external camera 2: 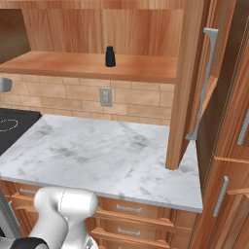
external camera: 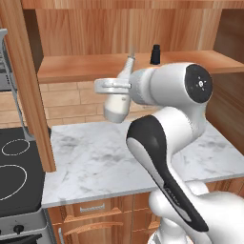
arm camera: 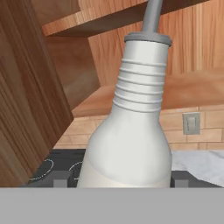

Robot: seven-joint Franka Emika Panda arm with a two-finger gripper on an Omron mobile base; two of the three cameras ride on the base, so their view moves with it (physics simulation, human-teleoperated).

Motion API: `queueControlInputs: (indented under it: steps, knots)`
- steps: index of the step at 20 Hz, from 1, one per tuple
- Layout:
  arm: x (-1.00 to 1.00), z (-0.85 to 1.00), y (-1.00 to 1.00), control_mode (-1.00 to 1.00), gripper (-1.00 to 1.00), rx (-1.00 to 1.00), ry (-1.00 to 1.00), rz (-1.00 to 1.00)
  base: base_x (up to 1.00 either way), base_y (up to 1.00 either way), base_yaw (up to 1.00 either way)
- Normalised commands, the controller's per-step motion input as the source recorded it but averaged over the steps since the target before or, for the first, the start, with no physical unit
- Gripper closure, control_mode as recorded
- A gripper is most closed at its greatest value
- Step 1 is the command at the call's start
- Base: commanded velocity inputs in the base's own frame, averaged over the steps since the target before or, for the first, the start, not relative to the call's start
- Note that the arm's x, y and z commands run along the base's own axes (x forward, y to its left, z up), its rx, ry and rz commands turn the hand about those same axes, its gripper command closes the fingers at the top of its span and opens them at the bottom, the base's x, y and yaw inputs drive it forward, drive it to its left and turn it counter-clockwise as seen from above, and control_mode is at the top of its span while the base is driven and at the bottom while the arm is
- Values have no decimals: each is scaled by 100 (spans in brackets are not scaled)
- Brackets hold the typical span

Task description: Move the oil and vinegar bottle and shaker from the cabinet to the dining counter.

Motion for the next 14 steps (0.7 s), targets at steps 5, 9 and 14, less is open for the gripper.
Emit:
queueControlInputs:
  steps: [5,9,14]
  knots:
    - [-75,2,-22,-100,100,0,4,-6,0,0,0]
    - [-47,0,-10,-100,100,0,5,-7,0,0,0]
    - [0,0,0,-100,100,0,0,-1,0,0,0]
